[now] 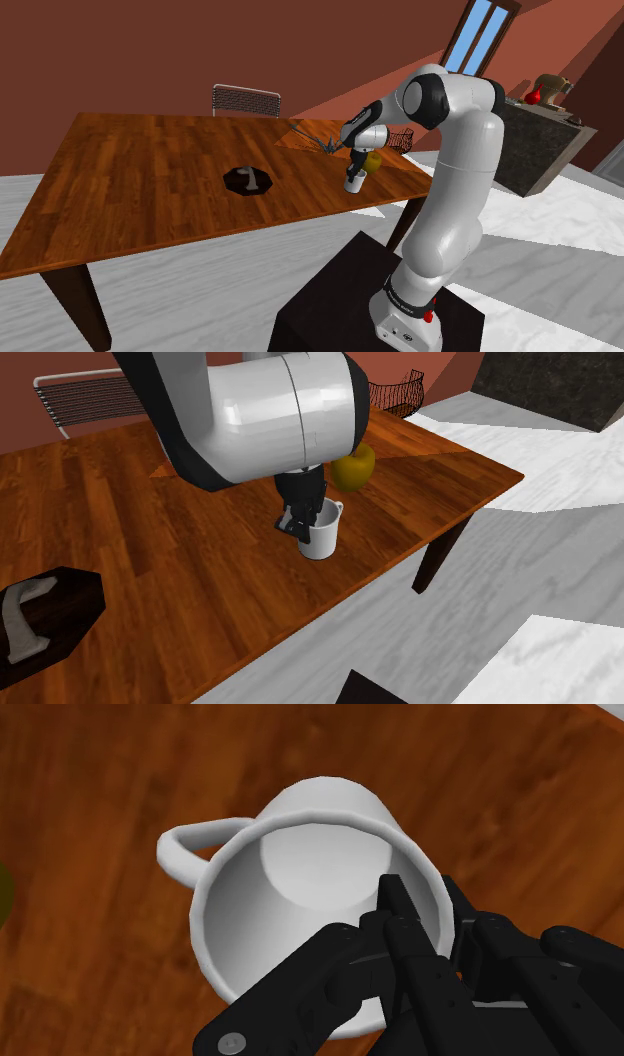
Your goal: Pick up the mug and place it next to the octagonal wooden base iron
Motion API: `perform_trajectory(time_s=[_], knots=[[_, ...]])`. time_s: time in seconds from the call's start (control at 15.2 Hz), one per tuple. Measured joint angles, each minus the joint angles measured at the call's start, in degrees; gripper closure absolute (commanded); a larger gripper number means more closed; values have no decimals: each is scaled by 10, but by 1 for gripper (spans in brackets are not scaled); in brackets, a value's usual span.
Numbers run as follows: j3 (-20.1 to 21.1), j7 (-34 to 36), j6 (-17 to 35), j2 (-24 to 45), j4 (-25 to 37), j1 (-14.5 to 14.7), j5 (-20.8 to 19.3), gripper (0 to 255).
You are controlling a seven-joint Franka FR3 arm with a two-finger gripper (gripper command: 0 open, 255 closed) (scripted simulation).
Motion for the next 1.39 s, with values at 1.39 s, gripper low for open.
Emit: perform_trajectory(time_s=[1.39], knots=[[-15,26,-96,-73,30,15,-45,255]])
